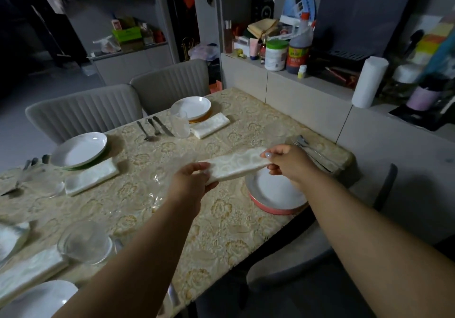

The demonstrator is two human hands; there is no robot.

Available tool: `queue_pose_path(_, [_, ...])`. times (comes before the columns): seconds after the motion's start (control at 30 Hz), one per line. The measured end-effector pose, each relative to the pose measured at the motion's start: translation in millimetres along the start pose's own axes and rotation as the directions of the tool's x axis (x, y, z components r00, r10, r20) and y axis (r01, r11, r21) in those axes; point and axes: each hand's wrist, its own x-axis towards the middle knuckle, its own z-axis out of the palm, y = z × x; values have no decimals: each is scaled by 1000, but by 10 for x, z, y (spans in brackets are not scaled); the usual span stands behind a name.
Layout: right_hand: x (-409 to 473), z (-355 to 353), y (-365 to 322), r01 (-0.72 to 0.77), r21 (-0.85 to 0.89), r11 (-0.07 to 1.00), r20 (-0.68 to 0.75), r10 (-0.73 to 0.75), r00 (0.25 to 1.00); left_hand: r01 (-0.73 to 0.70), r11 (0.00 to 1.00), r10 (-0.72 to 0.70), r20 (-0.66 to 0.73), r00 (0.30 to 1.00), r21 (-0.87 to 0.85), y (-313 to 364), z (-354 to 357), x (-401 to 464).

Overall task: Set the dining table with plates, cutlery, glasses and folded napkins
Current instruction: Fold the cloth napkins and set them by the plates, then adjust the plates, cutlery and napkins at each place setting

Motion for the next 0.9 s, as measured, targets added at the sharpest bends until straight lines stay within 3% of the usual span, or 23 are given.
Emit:
queue_pose_path(0.23, [773, -118, -99, 63, -312, 948, 99, -33, 995, -25, 991, 35, -72, 997, 133, -49, 356, 588])
queue_pose_path(0.4, [1427, -90, 110, 123, -498, 858, 243, 2, 970, -39, 947, 105, -192, 976, 320, -276, 651, 983])
queue_pose_path(0.53, [1738, -98, 302, 205, -616, 761, 366, 46, 930, 17, 942, 87, -293, 952, 335, -526, 868, 1266])
queue_pose_path(0.77, [2048, -52, 668, 283, -729, 624, 480, 171, 860, 62, 918, 114, -410, 905, 393, -866, 1017, 1553])
queue_pose_path(0.9, [2145, -26, 791, 266, -739, 619, 426, 122, 897, 105, 883, 108, -414, 904, 458, -1007, 1044, 1709])
